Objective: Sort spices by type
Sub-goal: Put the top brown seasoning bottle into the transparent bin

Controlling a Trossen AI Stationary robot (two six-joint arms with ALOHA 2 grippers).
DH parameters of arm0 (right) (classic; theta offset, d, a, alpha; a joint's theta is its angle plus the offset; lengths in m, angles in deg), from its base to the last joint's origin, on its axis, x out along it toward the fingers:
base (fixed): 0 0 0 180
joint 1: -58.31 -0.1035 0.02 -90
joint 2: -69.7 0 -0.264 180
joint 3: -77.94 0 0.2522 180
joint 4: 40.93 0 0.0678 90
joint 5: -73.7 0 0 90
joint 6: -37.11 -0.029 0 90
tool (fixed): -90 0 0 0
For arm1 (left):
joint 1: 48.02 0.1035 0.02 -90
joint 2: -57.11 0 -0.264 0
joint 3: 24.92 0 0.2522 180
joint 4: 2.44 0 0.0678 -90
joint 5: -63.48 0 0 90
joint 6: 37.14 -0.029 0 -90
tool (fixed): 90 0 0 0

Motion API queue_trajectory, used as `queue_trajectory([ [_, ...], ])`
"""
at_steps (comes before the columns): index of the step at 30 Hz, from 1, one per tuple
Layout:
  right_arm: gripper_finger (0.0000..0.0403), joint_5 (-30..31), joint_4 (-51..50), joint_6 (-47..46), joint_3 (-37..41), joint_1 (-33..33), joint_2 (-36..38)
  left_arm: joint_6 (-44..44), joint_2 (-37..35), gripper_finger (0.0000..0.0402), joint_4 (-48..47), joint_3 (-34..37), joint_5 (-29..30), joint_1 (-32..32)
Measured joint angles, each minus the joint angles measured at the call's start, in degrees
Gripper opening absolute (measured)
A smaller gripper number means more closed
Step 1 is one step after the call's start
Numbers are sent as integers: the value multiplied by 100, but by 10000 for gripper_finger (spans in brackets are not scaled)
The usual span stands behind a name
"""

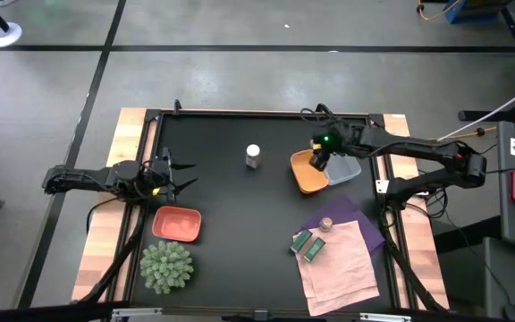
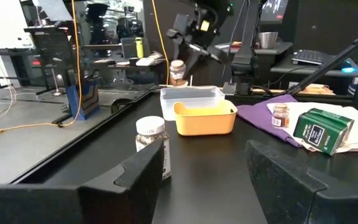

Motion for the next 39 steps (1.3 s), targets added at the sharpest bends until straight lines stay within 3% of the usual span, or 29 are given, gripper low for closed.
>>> queue_trajectory([
  [6,193,849,-819,-429,2,56,-10,-4,2,217,0,0,-2,-2],
  [14,193,303,189,-475,882,904,-15,-6,2,217,-2,0,0,0],
  [19,193,-555,1308,-470,1511,1512,-15,-4,0,217,-2,2,-1,-1],
  [26,193,-755,2418,-430,2109,1931,-15,-4,1,217,-2,2,-1,-1],
  [33,197,-801,2532,-427,2229,1954,-15,-4,0,217,-2,2,0,-2],
  [39,236,-801,2591,-426,2229,1952,-15,-4,1,217,-2,2,-2,0],
])
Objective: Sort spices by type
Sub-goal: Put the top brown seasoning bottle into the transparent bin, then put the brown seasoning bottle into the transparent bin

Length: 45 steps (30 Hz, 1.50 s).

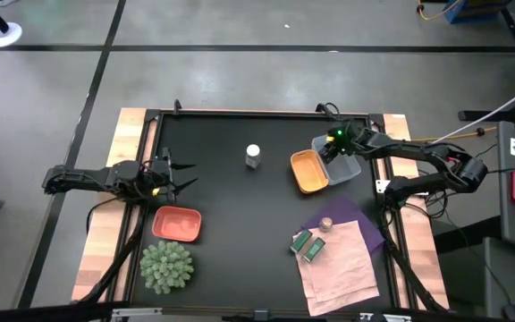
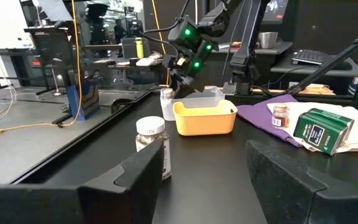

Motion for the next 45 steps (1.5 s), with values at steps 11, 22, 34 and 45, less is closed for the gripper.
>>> queue_trajectory([
  [11,291,-2,-34,21,0,0,49,17,-1,217,0,0,0,-2],
  [22,287,-13,-2091,13,-838,0,278,18,-2,217,0,0,0,-2],
  [34,287,-1914,-4484,-360,-2147,-75,278,20,-1,217,0,0,0,-1],
  [45,287,-2009,-5125,-1629,-2243,-2071,278,11,0,217,0,0,1,-1],
])
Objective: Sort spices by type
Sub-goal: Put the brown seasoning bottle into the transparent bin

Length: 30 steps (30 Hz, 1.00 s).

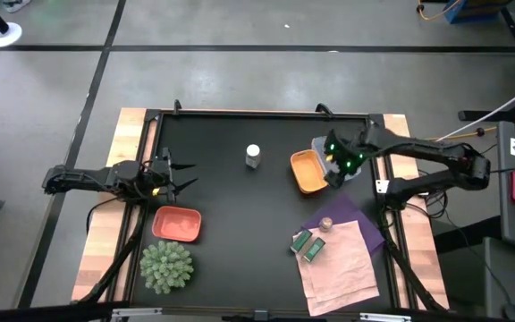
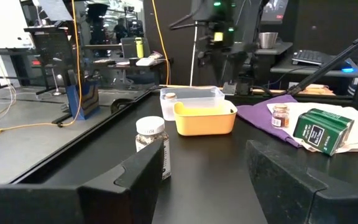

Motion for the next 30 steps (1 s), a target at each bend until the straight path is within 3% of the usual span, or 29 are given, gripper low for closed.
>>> queue_trajectory([
  [7,287,136,15,-1289,0,-1544,0,-9,0,217,0,0,-1,-1],
  [15,287,734,313,-2295,4,-2790,0,-9,-1,217,0,0,-1,0],
  [21,287,1124,1091,-2459,222,-3384,-8,-10,-1,217,0,0,-1,0],
  [30,287,1352,1296,-2896,473,-3824,-375,-6,-1,217,0,0,-1,1],
])
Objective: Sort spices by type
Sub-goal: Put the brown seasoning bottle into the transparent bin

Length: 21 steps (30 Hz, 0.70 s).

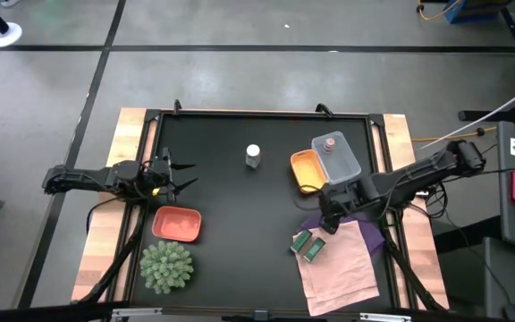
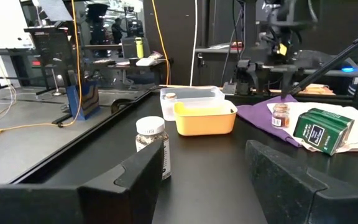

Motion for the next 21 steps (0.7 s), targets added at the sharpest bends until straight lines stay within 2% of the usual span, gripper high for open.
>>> queue_trajectory([
  [7,287,-20,370,0,73,-201,-234,11,2,217,0,0,0,0],
  [21,287,-156,409,-44,73,-235,-428,13,2,217,-2,0,0,-1],
])
